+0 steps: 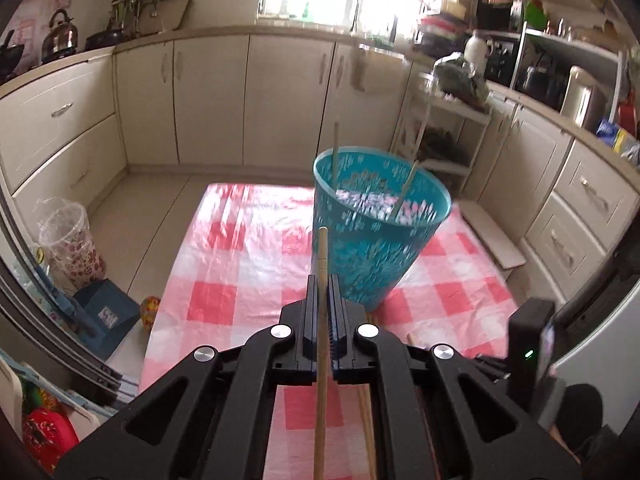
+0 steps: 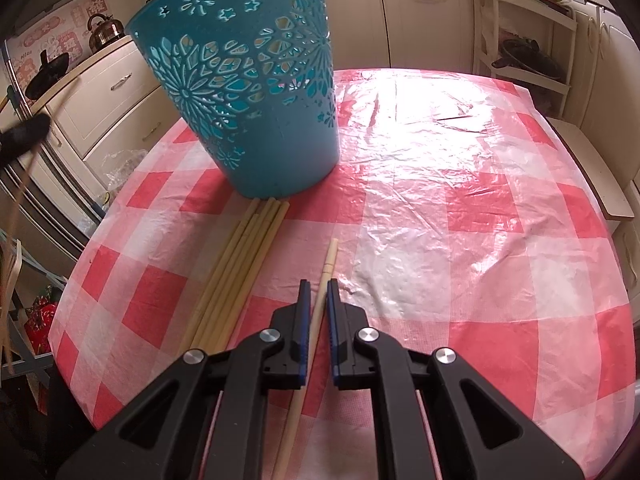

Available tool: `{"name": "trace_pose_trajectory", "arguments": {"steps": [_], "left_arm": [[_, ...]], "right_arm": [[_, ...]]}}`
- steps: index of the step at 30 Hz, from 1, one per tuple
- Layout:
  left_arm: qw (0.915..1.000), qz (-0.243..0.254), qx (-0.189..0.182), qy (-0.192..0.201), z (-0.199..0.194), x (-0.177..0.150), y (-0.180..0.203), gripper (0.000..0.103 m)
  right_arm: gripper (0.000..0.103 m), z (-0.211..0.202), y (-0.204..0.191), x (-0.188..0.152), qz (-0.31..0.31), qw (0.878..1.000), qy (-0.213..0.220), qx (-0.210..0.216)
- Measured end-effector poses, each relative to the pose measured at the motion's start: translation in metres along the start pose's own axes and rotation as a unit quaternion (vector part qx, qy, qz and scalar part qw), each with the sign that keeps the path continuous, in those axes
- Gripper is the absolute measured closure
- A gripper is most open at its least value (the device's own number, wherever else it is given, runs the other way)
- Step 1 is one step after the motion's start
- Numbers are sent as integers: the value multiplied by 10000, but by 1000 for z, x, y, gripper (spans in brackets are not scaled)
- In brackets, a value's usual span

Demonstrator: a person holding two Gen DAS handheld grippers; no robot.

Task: Organize utensils
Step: 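Lift the stick into the teal basket and open the left gripper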

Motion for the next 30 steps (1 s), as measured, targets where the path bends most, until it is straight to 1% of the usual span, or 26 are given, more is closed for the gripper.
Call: {"name": "trace_pose_trajectory", "arguments": {"steps": [4, 7, 10, 14, 16, 18, 20, 24, 27, 30], "left_arm": [[9970, -158, -273, 702, -28, 53, 7, 99], [9928, -216, -363, 1121, -34, 91, 17, 99], [9886, -301, -386, 1422, -26, 124, 27, 99], [9843, -515, -349, 1650, 0, 165, 34, 98], [9824, -608, -315, 1741, 14, 177, 36, 98], [9813, -697, -229, 1782, 32, 183, 37, 98], [9817, -775, -59, 1740, 54, 181, 33, 98], [9864, -823, 66, 1425, 95, 164, 30, 98], [9888, -744, 99, 1287, 108, 146, 30, 98], [9925, -471, 199, 1114, 113, 124, 34, 98]], "right_arm": [[94, 0, -1, 0, 14, 10000, 9, 8], [94, -1, 0, 0, 45, 10000, 14, 37], [94, -1, 1, 0, 62, 10000, 17, 49], [93, -1, 1, 0, 72, 9999, 19, 71], [93, -1, 1, 1, 98, 9999, 19, 114], [93, -1, 2, 2, 135, 9998, 18, 165], [93, 0, 2, 2, 165, 9997, 15, 203], [92, 0, 2, 3, 194, 9995, 8, 247], [91, 0, 3, 3, 196, 9994, 4, 276], [87, -1, 2, 4, 144, 9995, 3, 292]]}}
Point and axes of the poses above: each gripper's, at about its wrist camera, not at the fingertips, and z roughly the way its jaws point, y to its right, x to its top, the point moved 10 cm from there along z, roughly the way its jaws point, and after that the axes turned 4 degrees about x, right-handed, at the moved point
